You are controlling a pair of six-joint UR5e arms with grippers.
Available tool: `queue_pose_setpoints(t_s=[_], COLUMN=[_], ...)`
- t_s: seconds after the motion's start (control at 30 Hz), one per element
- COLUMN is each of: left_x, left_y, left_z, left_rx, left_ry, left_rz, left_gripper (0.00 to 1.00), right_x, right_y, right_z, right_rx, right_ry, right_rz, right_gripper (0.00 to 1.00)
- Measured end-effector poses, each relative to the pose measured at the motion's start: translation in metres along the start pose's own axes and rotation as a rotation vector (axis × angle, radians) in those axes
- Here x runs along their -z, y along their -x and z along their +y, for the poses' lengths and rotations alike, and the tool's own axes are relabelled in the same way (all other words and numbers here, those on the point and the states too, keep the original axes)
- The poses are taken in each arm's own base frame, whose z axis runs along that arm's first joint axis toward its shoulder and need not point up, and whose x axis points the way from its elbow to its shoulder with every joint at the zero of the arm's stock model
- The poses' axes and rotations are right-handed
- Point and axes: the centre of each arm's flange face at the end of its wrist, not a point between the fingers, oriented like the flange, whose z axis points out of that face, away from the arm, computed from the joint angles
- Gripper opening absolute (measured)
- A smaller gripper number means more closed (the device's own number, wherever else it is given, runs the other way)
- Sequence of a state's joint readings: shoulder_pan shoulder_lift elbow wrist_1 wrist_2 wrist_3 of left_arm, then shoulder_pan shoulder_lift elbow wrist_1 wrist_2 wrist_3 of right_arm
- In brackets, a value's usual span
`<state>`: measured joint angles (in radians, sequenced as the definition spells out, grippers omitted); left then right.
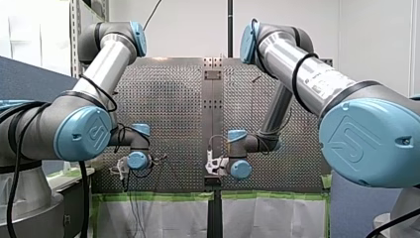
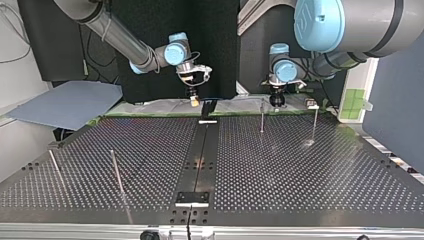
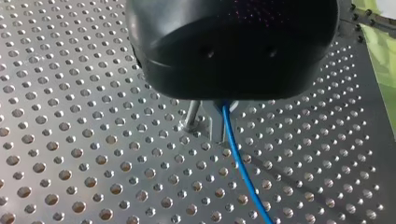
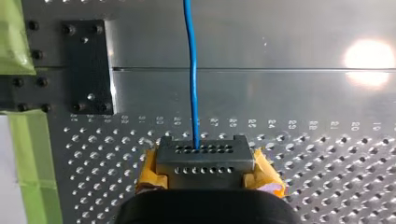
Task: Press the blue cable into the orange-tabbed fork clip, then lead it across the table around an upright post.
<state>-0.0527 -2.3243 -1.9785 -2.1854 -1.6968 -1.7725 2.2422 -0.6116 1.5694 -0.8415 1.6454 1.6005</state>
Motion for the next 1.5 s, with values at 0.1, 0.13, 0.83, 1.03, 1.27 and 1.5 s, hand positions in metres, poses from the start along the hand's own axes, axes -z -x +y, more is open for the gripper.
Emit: queue_pose_setpoints(t_s=[0.1, 0.13, 0.83, 1.03, 1.27, 1.5], left_x=[0.0, 0.0, -0.016, -0.019, -0.02, -0.016], left_y=[0.0, 0.0, 0.011, 0.013, 0.014, 0.011], left_z=[0.0, 0.0, 0.008, 0.011, 0.012, 0.018], left_rx=[-0.001, -0.001, 0.028, 0.035, 0.01, -0.056], left_ry=[-0.003, -0.004, -0.016, -0.012, -0.027, 0.006], left_rz=[0.002, 0.002, -0.014, -0.019, -0.018, 0.021], left_gripper=[0.0, 0.0, 0.0, 0.0, 0.41, 1.0], right_x=[0.0, 0.0, -0.038, -0.05, -0.053, -0.053], right_y=[0.012, 0.016, -0.001, -0.013, -0.014, -0.013], right_z=[0.003, 0.003, 0.038, 0.046, 0.05, 0.05], right_rx=[0.001, 0.002, -0.003, -0.006, -0.006, -0.007], right_ry=[0.004, 0.005, 0.056, 0.068, 0.073, 0.072], right_rz=[-0.021, -0.03, -0.036, -0.013, -0.012, -0.016], right_gripper=[0.0, 0.0, 0.0, 0.0, 0.0, 0.0])
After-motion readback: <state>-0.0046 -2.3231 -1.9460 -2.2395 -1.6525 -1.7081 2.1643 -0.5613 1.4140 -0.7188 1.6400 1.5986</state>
